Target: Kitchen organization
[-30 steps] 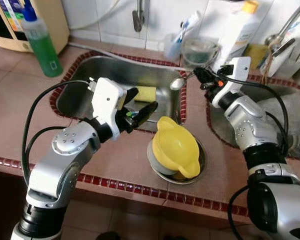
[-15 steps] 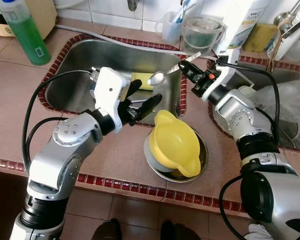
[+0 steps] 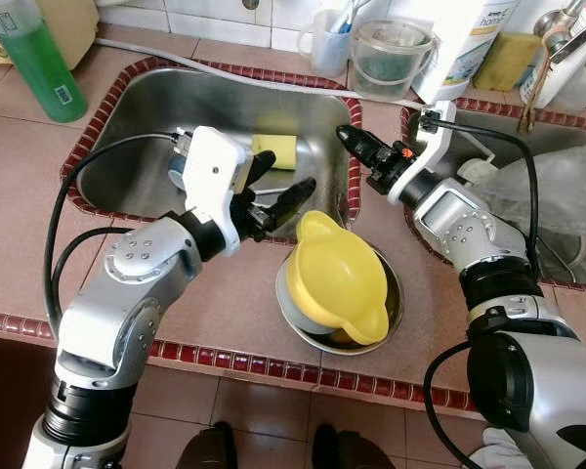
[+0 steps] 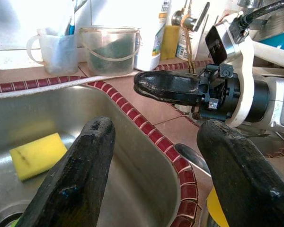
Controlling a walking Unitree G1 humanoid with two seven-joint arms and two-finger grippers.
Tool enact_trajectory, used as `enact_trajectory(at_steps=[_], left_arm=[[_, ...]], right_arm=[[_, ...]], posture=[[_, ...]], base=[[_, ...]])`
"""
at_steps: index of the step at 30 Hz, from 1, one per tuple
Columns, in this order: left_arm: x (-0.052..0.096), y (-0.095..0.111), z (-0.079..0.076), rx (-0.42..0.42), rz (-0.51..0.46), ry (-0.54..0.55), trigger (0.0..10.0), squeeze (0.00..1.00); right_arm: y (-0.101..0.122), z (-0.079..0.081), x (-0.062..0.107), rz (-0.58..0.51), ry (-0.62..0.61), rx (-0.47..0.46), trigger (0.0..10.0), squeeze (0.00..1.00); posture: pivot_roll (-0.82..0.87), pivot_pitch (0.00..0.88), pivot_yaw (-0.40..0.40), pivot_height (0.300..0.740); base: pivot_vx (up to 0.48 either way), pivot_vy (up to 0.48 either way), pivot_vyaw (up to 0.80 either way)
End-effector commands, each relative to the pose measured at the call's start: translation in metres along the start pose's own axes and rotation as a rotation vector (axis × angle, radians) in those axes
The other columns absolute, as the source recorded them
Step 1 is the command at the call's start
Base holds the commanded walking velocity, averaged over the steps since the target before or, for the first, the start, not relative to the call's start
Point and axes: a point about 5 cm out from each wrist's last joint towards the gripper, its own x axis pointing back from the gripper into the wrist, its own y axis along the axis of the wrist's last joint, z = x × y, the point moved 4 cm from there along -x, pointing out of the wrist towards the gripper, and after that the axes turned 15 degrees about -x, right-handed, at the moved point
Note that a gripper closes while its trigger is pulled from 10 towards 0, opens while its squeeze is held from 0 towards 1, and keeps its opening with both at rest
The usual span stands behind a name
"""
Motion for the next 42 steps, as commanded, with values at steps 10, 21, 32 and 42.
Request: enact_trajectory(at_steps=[10,21,32,42], left_arm=[[-0.004,0.002,0.013,-0.009,-0.026,0.052,10.0,0.0],[-0.006,0.001,0.045,-0.014,-0.051,0.204,10.0,0.0],[0.001,-0.008,0.06,-0.024,-0.043,0.298,10.0,0.0],[0.007,-0.028,0.071,-0.037,0.018,0.381,10.0,0.0]], right_arm=[[0.018,0.015,-0.002,-0.062,0.068,0.109,10.0,1.0],[0.032,0.053,-0.009,-0.137,0.235,0.178,10.0,1.0],[0.023,0.062,0.001,-0.17,0.262,0.243,10.0,1.0],[0.008,0.043,0.015,-0.204,0.1,0.357,10.0,0.0]], posture=[[0.12,0.208,-0.073,0.74],[0.14,0.04,-0.084,0.74],[0.16,0.0,-0.09,0.74],[0.16,0.0,-0.076,0.74]], base=[[0.0,0.0,0.0],[0.0,0.0,0.0],[0.0,0.0,0.0],[0.0,0.0,0.0]])
